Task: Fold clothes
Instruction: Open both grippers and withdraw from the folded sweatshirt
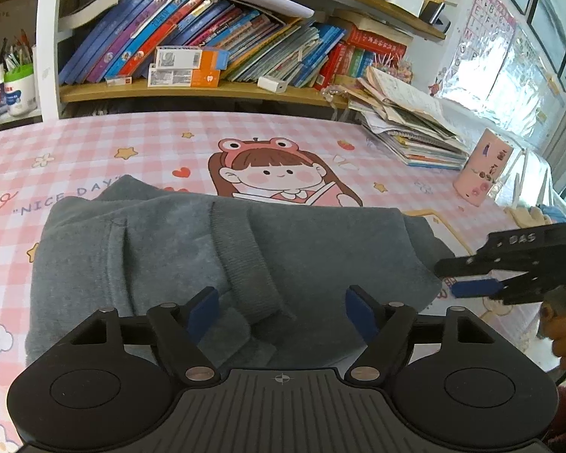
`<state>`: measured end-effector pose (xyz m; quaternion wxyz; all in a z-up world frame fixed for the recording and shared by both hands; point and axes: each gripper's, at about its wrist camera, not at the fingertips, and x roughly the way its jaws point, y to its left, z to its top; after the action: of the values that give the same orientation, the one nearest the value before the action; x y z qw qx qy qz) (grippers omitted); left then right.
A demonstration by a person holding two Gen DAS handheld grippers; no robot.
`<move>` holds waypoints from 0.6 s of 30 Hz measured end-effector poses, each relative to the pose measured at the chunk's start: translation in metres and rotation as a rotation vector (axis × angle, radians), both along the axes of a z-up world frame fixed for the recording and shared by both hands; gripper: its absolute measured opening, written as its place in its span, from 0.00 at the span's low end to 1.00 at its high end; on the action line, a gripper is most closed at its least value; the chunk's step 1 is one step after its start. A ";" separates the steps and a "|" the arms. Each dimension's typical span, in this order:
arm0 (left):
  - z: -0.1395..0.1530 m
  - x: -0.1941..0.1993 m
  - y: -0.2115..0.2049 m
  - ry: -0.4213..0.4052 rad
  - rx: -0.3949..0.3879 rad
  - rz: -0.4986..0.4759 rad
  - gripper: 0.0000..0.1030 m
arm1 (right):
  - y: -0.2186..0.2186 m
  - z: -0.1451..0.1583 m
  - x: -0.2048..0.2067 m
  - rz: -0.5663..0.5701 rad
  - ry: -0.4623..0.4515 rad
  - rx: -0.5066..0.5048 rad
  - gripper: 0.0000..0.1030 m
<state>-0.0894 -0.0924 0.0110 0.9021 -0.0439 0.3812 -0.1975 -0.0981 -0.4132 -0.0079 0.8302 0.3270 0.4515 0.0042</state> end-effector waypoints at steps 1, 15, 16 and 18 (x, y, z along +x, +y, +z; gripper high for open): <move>-0.001 0.000 -0.003 0.004 0.002 0.005 0.74 | -0.007 -0.001 0.001 -0.012 0.003 0.005 0.47; 0.001 -0.010 -0.029 0.010 0.065 0.046 0.76 | -0.029 -0.035 0.033 0.003 0.051 0.083 0.46; 0.001 -0.011 -0.030 0.013 0.067 0.053 0.76 | -0.028 -0.035 0.035 0.010 0.044 0.081 0.44; 0.001 -0.012 -0.031 0.018 0.070 0.063 0.76 | -0.026 -0.034 0.039 0.027 0.031 0.057 0.41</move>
<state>-0.1013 -0.1231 0.0118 0.9054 -0.0260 0.3944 -0.1551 -0.0592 -0.4391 -0.0424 0.8133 0.3444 0.4684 0.0234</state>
